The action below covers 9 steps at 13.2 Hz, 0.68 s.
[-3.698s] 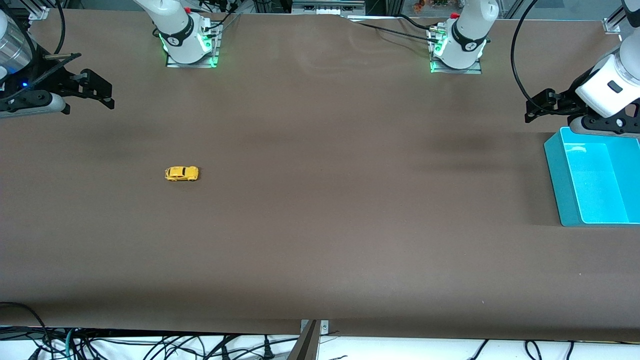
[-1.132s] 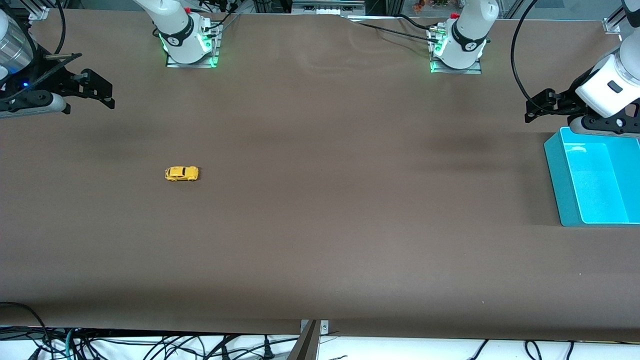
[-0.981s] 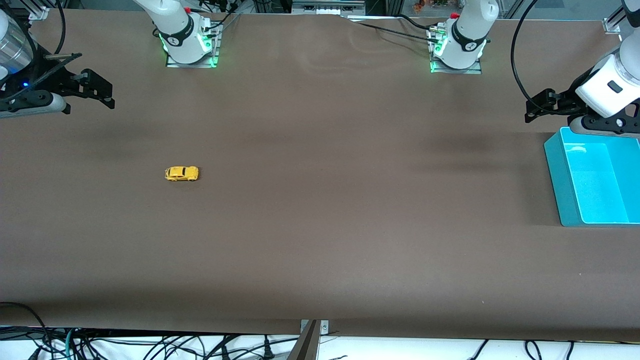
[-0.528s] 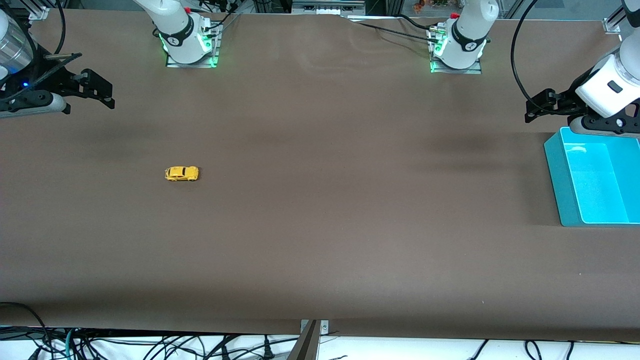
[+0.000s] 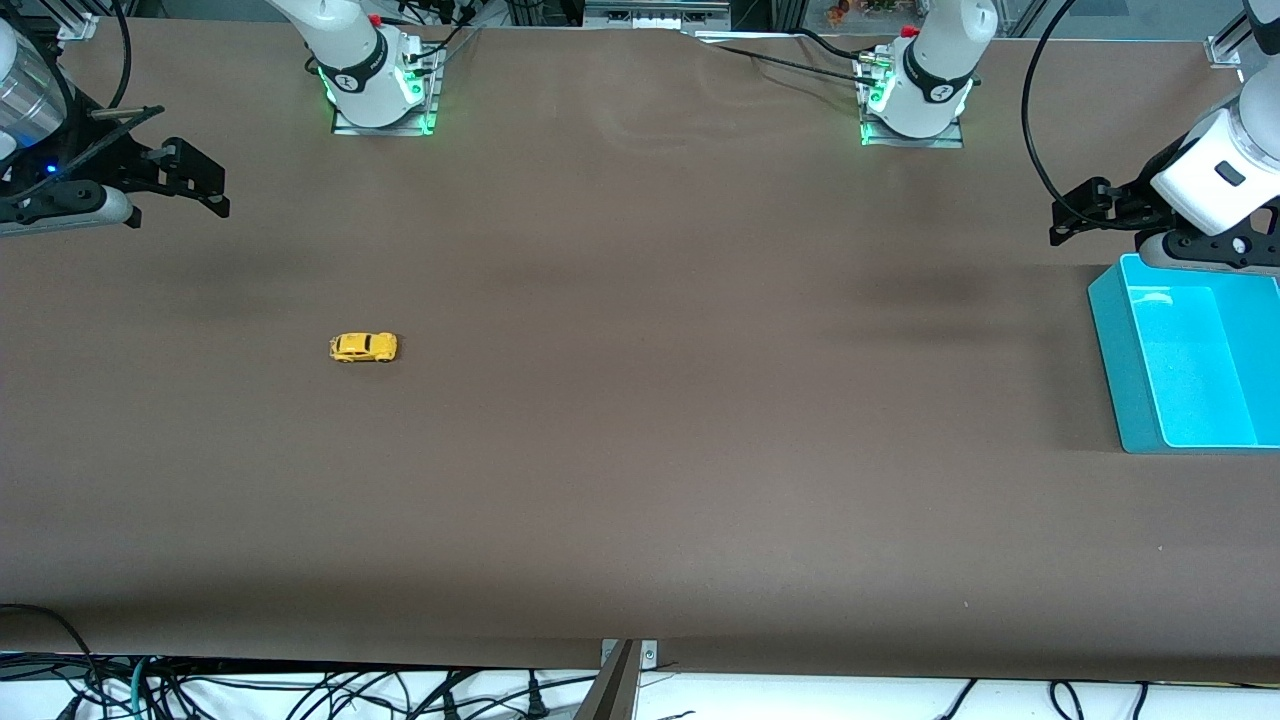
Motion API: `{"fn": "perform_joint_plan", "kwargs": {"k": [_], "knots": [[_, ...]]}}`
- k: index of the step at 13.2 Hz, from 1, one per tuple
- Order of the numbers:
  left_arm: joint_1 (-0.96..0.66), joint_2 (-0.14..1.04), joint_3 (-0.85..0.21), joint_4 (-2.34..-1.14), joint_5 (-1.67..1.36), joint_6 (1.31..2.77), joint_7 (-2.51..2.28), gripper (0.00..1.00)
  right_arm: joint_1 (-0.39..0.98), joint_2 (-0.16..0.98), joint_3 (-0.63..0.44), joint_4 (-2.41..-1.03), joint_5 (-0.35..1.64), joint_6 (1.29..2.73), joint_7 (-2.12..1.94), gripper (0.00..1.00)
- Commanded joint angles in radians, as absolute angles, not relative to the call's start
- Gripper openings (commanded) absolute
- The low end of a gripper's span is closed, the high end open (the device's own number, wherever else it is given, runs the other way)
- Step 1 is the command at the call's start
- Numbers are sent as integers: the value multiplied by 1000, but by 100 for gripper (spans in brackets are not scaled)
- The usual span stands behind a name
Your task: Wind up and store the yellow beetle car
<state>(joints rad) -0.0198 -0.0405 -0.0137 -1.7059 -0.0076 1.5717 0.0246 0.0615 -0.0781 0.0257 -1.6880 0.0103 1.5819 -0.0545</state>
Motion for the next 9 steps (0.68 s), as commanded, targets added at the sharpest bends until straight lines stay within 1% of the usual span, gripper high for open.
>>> {"fn": "perform_joint_plan", "kwargs": {"k": [1,3,5,9], "knots": [[-29,-25,-11,-1672,9,1549,17,100,75,-98,25,-1707,17,1577,-55,100],[-29,-25,-11,-1672,9,1549,17,100,78,-94,29,-1707,18,1575,-119,100],[-29,-25,-11,-1672,9,1549,17,100,78,-58,29,-1710,18,1575,-294,100],[-29,-25,-11,-1671,9,1549,17,100,80,-12,29,-1713,18,1574,-470,100]]}}
